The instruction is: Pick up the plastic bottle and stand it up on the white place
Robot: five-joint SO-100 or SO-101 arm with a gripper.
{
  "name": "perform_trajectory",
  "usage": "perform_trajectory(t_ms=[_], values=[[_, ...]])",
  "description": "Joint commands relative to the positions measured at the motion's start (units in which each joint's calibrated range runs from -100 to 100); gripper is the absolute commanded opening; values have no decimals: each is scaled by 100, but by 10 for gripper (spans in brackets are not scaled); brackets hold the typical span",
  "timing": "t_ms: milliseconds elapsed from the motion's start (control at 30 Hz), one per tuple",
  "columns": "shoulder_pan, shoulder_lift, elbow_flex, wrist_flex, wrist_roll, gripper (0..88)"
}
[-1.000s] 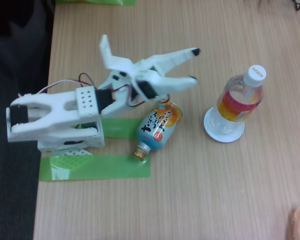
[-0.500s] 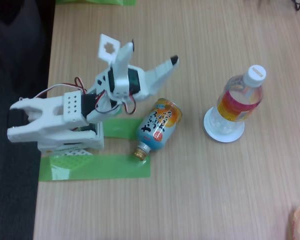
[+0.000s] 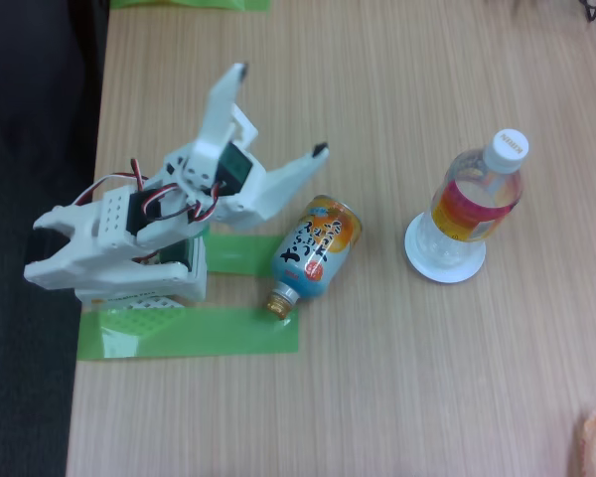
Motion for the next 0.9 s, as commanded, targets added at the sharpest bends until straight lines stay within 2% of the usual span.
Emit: perform_trajectory(t_ms=[0,167,333,733,867], values=[[35,-17,-94,43,294,375],[79,-17,15,111,703,370],[35,-17,268,43,1301,251],[94,-17,504,34,1296,9],[35,-17,513,34,1286,11]])
